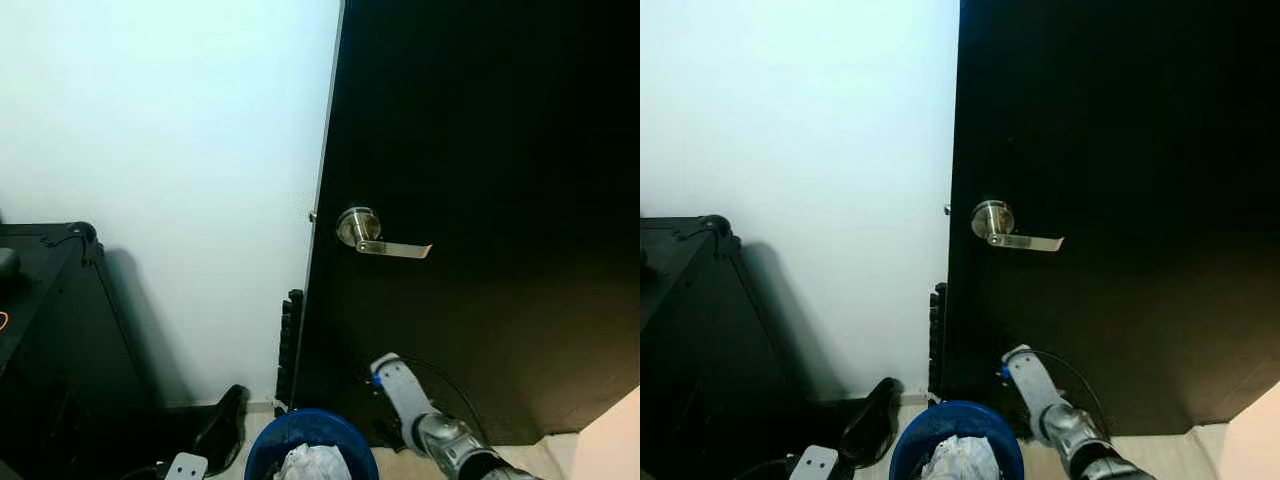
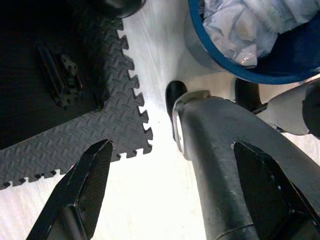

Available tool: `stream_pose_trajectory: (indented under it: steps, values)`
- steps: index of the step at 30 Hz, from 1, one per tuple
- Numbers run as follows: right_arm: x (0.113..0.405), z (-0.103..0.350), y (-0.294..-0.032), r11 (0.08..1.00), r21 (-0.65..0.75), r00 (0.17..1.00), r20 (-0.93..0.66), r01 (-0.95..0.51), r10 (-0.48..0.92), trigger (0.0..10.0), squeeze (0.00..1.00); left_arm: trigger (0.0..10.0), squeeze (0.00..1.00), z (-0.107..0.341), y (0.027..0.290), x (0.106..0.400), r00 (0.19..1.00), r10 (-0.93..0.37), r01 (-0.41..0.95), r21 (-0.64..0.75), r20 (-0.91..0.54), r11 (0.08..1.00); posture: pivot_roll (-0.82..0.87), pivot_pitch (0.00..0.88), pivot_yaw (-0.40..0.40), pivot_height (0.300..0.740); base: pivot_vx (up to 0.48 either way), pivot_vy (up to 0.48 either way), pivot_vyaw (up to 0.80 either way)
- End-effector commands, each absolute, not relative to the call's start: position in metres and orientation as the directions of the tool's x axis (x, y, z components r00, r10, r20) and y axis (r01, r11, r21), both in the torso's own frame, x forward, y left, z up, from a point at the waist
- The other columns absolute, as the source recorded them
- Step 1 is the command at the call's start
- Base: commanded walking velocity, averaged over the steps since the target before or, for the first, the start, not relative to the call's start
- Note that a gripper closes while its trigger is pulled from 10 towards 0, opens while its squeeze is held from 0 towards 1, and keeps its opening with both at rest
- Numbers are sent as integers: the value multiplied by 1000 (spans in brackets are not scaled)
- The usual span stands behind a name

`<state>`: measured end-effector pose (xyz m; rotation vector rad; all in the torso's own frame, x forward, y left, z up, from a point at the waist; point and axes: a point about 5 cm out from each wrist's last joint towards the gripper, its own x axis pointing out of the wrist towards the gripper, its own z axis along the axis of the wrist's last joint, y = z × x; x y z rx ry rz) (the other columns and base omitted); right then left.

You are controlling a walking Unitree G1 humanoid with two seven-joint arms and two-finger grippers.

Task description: Clean up the room

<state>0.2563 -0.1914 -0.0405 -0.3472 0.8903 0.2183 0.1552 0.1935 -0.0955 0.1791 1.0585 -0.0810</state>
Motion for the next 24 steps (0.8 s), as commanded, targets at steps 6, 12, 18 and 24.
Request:
stream_pose_trajectory:
  steps: [6,12,18,24]
  values:
    - [200,-72,-218,952,-198,466,-882,-232,-70,10000,0,10000,0,-99,189,149,453,14,198,116,-891,973,59,0,-89,740,0,0,0]
    - [133,-99,-225,946,-185,285,-953,-265,-107,10000,0,10000,0,-100,189,146,441,18,247,141,-897,959,58,0,-80,740,-321,0,0]
    - [126,-102,-223,954,-173,265,-958,-245,-106,10000,0,10000,0,-100,190,145,437,18,254,143,-899,957,56,0,-77,740,-433,0,0]
    - [134,-103,-207,952,-165,283,-955,-256,-89,10000,0,10000,0,-101,191,144,433,21,267,150,-901,952,57,0,-77,740,-432,0,0]
